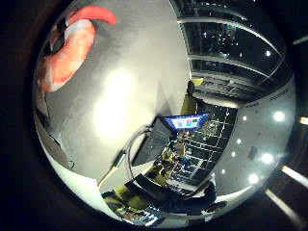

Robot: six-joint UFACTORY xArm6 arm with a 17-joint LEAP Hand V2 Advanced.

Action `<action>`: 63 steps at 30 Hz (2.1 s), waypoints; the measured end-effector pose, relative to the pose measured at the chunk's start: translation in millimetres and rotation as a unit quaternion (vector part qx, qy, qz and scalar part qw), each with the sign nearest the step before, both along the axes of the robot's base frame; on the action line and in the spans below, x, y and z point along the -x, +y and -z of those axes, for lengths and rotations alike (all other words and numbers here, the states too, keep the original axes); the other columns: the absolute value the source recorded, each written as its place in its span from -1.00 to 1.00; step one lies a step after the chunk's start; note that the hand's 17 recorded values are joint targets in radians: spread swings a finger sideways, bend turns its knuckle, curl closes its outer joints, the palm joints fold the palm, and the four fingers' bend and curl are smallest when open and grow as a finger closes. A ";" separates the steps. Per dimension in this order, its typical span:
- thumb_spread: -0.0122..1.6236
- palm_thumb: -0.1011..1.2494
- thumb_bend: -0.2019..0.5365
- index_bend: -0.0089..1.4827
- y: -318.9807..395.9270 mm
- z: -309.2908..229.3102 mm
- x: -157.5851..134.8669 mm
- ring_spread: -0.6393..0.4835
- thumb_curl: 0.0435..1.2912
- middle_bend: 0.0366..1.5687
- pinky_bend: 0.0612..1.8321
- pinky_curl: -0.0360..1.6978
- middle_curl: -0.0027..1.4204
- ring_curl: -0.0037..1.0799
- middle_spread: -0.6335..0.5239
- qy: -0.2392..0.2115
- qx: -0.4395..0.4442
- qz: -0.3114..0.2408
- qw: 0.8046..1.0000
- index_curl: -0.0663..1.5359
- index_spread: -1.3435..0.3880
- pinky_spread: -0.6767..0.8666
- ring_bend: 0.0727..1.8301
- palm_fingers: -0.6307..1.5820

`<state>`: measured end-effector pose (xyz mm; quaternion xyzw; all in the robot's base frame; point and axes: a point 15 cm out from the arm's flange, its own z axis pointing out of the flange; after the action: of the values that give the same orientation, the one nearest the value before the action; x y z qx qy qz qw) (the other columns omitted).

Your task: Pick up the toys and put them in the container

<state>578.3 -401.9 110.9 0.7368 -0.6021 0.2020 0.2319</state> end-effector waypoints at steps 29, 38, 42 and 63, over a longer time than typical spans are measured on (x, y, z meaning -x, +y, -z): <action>-0.20 0.57 -0.54 -0.34 205.8 -280.8 68.2 -0.49 -0.09 -0.17 0.12 -0.60 -0.19 -0.14 -0.57 -0.008 -0.146 -0.005 0.989 -0.24 -0.02 -0.84 0.02 0.54; -0.23 0.56 -0.54 -0.39 382.2 -302.9 98.4 -0.50 -0.04 -0.20 0.13 -0.57 -0.11 -0.07 -0.55 0.020 -0.242 -0.079 0.967 -0.15 -0.03 -0.84 0.01 0.53; -0.24 0.56 -0.54 -0.42 461.5 -291.9 110.1 -0.49 -0.03 -0.22 0.13 -0.56 -0.08 -0.04 -0.55 0.039 -0.261 -0.110 0.958 -0.11 -0.04 -0.83 -0.01 0.53; 0.13 0.49 -0.54 -0.82 607.7 -160.0 102.9 0.34 -0.18 -0.81 -0.16 -0.68 -0.36 -0.40 0.08 0.138 -0.278 -0.148 0.939 -0.36 -0.06 0.28 -0.65 -0.49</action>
<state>475.4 205.8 270.8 0.8733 -0.4806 -0.0453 0.0658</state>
